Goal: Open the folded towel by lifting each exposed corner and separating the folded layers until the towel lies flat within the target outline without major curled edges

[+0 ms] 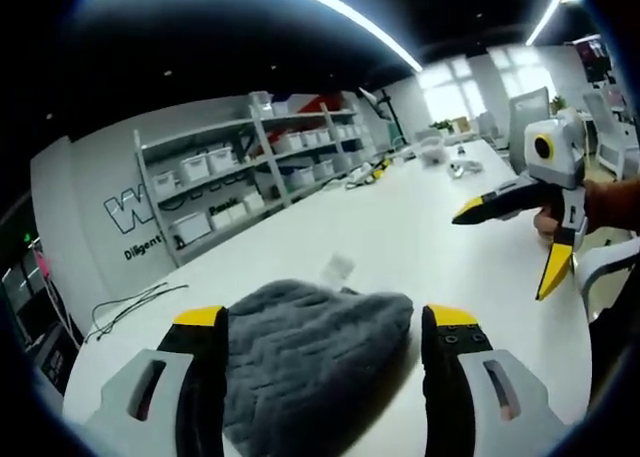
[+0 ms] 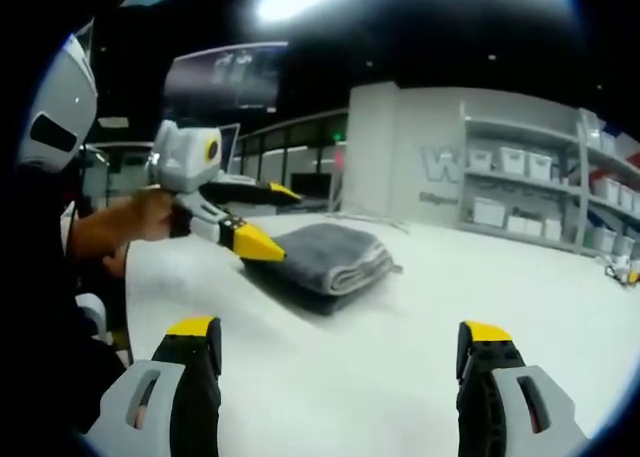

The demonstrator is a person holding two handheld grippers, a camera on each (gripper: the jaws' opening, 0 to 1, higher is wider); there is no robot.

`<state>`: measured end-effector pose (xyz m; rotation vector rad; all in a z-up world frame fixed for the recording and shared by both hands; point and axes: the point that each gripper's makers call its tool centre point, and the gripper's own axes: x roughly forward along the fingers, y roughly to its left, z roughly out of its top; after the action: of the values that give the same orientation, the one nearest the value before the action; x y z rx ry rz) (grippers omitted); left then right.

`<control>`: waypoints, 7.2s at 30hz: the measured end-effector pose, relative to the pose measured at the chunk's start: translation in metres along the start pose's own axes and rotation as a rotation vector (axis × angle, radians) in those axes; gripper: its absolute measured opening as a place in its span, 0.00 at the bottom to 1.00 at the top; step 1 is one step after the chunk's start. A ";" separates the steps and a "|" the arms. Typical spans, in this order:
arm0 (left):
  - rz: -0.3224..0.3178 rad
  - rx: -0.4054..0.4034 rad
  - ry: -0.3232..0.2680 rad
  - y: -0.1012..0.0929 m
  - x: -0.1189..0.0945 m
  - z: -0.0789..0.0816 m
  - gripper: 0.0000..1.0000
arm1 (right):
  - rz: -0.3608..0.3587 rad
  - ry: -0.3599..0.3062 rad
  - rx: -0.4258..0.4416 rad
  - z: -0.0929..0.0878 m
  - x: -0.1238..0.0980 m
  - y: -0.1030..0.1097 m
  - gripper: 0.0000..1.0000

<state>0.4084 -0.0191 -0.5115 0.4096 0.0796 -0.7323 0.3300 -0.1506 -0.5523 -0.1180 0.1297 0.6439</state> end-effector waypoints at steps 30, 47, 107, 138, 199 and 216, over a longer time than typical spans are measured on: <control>-0.026 -0.054 0.026 -0.006 0.014 -0.009 0.74 | -0.001 0.020 0.005 -0.008 -0.003 -0.004 0.99; -0.052 -0.056 0.025 -0.012 0.021 -0.010 0.70 | 0.005 0.025 0.005 -0.009 -0.002 -0.006 0.99; -0.127 0.061 0.025 -0.037 0.039 -0.007 0.54 | -0.012 0.000 0.022 -0.006 -0.005 -0.014 0.99; -0.156 0.158 0.099 -0.054 0.046 -0.018 0.41 | -0.005 0.001 0.013 -0.005 -0.007 -0.013 0.98; -0.136 0.064 0.028 -0.060 0.040 -0.009 0.06 | 0.019 0.025 -0.012 -0.010 -0.004 -0.008 0.94; -0.140 -0.240 0.025 -0.050 0.043 -0.006 0.04 | 0.018 0.019 -0.017 -0.007 -0.005 -0.008 0.94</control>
<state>0.4076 -0.0770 -0.5424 0.1850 0.2192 -0.8449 0.3304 -0.1609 -0.5579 -0.1393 0.1439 0.6624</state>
